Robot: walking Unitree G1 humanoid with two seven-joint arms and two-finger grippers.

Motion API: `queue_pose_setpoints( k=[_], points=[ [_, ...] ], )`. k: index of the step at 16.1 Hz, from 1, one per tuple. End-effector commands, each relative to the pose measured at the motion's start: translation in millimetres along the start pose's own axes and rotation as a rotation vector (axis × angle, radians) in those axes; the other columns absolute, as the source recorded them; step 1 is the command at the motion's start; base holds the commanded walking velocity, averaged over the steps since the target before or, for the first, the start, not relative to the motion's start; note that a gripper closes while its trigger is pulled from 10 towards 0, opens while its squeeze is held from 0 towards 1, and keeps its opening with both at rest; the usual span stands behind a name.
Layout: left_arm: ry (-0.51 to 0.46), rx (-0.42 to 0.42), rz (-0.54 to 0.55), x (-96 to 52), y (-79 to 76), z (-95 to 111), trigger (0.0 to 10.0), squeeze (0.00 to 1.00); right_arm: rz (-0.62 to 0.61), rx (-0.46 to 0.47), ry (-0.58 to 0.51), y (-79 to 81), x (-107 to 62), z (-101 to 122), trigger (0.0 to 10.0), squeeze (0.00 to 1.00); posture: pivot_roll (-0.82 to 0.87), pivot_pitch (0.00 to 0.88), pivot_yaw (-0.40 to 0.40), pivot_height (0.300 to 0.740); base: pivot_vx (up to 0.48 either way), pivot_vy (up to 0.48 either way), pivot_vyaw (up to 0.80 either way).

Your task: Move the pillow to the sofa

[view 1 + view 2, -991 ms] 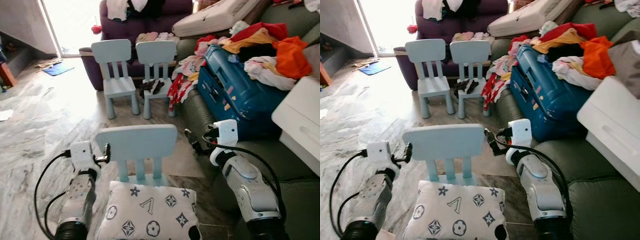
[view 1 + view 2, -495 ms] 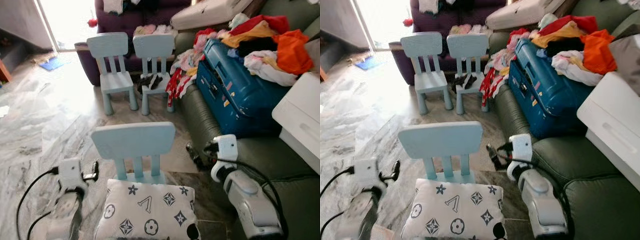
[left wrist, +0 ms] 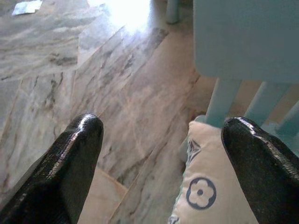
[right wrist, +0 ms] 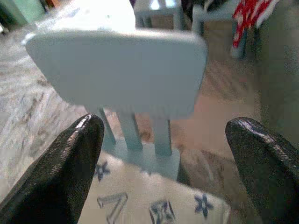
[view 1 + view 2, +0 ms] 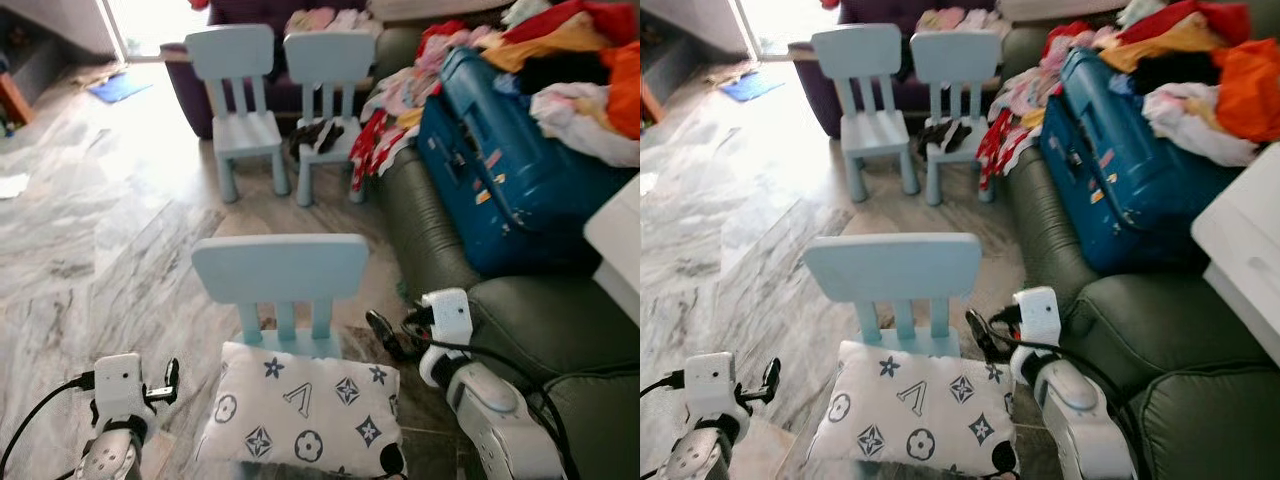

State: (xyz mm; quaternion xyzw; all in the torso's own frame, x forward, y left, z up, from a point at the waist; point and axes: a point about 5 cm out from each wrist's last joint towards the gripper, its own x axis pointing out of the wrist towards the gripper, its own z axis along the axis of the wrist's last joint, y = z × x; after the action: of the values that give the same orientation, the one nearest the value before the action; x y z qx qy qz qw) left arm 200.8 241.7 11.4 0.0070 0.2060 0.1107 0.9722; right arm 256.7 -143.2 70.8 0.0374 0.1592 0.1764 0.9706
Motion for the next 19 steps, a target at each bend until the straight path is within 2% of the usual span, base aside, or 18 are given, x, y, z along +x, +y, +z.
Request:
queue_pose_setpoints(
  k=[1,3,7,8,9,10,12,14,16,17,19],
  points=[
    [0.010,0.011,-0.007,-4.5,1.2,0,10.0,0.00,-0.015,-0.009,-0.006,-2.0,-6.2,2,10.0,0.00,-0.14,0.179,0.007,0.740,0.000,0.000,0.00],
    [0.019,0.008,-0.017,-7.2,0.1,-1,10.0,0.00,-0.022,0.021,-0.042,-3.2,-9.3,6,10.0,0.00,-0.14,0.188,0.006,0.740,0.000,0.000,0.00],
    [-0.003,-0.083,-0.147,-5.3,-17.4,6,10.0,0.00,0.010,0.042,-0.034,2.1,-9.1,7,10.0,0.00,-0.14,0.194,0.005,0.740,0.000,0.000,0.00],
    [-0.013,-0.113,-0.214,-2.0,-27.2,12,10.0,0.00,0.046,0.063,-0.019,6.8,-10.3,6,10.0,0.00,-0.15,0.195,0.001,0.740,0.000,0.000,0.00],
    [-0.023,-0.109,-0.242,1.8,-33.9,16,10.0,0.00,0.056,0.079,-0.005,7.9,-12.6,3,10.0,0.00,-0.16,0.195,0.001,0.740,0.000,0.000,0.00],
    [-0.036,-0.106,-0.275,5.7,-42.0,22,10.0,0.00,0.049,0.106,0.012,6.2,-16.0,-1,10.0,0.00,-0.16,0.195,0.000,0.740,0.000,0.000,0.00],
    [-0.071,-0.089,-0.408,8.3,-68.8,35,10.0,0.00,-0.019,0.146,0.042,-6.3,-27.4,-11,10.0,0.00,-0.18,0.195,0.002,0.740,0.000,0.000,0.00],
    [-0.078,-0.083,-0.545,-6.8,-85.1,43,10.0,0.00,-0.058,0.146,0.034,-14.0,-40.0,-10,10.0,0.00,-0.18,0.199,0.000,0.740,0.000,0.000,0.00],
    [-0.078,-0.021,-0.630,-21.6,-84.1,42,10.0,0.00,-0.066,0.142,0.028,-16.3,-48.0,-7,10.0,0.00,-0.18,0.203,-0.003,0.740,0.000,0.000,0.00],
    [-0.067,-0.003,-0.649,-30.3,-75.0,42,10.0,0.00,-0.066,0.125,0.023,-17.4,-54.4,-3,10.0,0.00,-0.18,0.203,-0.004,0.740,0.000,0.000,0.00],
    [-0.064,0.004,-0.629,-33.1,-65.0,42,10.0,0.00,-0.069,0.121,0.018,-18.5,-56.3,-1,10.0,0.00,-0.17,0.203,-0.004,0.740,0.000,0.000,0.00]
  ],
)
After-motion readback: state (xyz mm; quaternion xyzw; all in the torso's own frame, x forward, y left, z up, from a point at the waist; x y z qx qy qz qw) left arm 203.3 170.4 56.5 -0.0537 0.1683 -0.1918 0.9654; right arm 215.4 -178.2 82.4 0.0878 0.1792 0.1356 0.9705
